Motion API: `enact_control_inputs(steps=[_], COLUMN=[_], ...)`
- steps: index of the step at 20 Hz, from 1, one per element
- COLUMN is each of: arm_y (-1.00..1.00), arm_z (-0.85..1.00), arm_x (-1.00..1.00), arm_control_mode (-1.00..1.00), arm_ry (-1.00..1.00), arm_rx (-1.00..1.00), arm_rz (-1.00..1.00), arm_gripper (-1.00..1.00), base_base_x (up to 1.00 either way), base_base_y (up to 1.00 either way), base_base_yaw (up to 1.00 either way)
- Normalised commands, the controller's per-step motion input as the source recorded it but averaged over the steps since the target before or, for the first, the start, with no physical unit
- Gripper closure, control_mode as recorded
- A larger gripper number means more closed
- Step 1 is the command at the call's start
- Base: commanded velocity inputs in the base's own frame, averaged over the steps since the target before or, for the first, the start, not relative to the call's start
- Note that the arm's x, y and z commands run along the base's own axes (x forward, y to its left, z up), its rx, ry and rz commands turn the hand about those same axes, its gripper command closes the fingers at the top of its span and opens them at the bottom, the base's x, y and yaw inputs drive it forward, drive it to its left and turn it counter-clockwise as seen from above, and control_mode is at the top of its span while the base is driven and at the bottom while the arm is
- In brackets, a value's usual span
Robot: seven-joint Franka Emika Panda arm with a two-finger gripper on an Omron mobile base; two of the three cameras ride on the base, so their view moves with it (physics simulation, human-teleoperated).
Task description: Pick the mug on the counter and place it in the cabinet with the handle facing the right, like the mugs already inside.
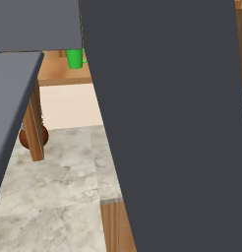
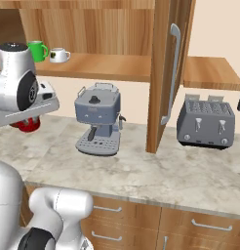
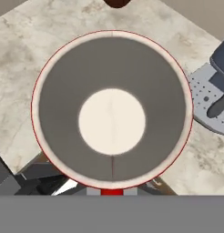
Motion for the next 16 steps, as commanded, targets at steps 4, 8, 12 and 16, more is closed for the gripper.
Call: enact_control_inputs(steps=[4,8,12,16], arm_y=[-0.25,-0.32,-0.26,-0.02], arm_z=[0.24,0.05,0.14,0.32], arm_x=[0.0,0.0,0.12,0.27], arm_control_mode=[-1.0,-1.0,-1.0,-1.0], arm_ry=[-0.21,-0.19,-0.07,-0.01], arm_rx=[0.0,0.01,0.06,0.06], arm_rz=[0.17,0.13,0.12,0.12], arm_gripper=[1.0,1.0,1.0,1.0], base_base_x=[0.0,0.0,0.0,0.0], base_base_y=[0.0,0.0,0.0,0.0], base_base_yaw=[0.0,0.0,0.0,0.0])
